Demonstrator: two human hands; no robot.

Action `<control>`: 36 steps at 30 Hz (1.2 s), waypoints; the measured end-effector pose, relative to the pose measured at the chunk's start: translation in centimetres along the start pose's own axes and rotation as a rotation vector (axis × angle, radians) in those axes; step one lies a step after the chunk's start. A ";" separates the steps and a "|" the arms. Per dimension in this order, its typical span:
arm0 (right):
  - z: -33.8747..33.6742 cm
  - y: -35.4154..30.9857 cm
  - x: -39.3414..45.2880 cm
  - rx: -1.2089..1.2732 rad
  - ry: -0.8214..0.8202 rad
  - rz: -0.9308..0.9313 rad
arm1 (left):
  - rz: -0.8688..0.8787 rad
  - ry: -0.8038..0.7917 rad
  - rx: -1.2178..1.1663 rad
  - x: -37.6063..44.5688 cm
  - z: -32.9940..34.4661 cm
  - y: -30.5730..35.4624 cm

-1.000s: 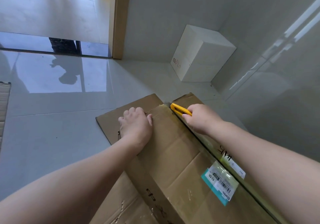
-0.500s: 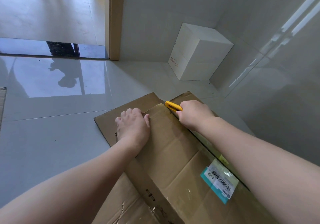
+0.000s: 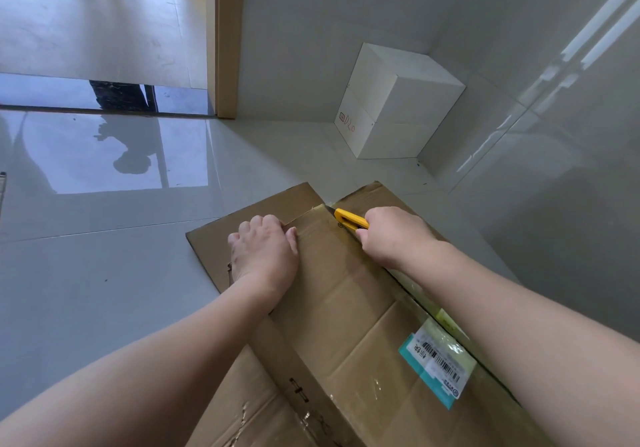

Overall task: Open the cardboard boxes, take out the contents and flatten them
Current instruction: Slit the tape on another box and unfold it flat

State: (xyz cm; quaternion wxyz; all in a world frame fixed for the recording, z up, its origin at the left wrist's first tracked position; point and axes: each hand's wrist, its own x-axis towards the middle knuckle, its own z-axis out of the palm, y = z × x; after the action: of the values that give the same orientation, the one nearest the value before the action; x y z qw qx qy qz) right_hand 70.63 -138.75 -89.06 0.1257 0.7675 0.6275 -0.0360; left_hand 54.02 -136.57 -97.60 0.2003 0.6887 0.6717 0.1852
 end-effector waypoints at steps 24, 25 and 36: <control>1.1 5.3 -5.6 0.007 -0.064 -0.001 | 0.006 0.043 0.031 -0.1 0.1 -0.1; 1.1 5.5 -5.9 0.007 -0.063 -0.001 | 0.006 0.045 0.034 -0.1 0.1 -0.1; 1.4 7.0 -8.5 -0.019 -0.083 0.007 | 0.012 0.058 0.046 -0.1 0.2 -0.2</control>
State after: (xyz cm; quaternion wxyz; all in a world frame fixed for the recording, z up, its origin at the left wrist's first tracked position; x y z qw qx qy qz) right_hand 75.83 -148.47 -87.61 0.1589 0.7662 0.6196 -0.0613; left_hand 53.99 -136.66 -97.89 0.1636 0.6916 0.6771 0.1910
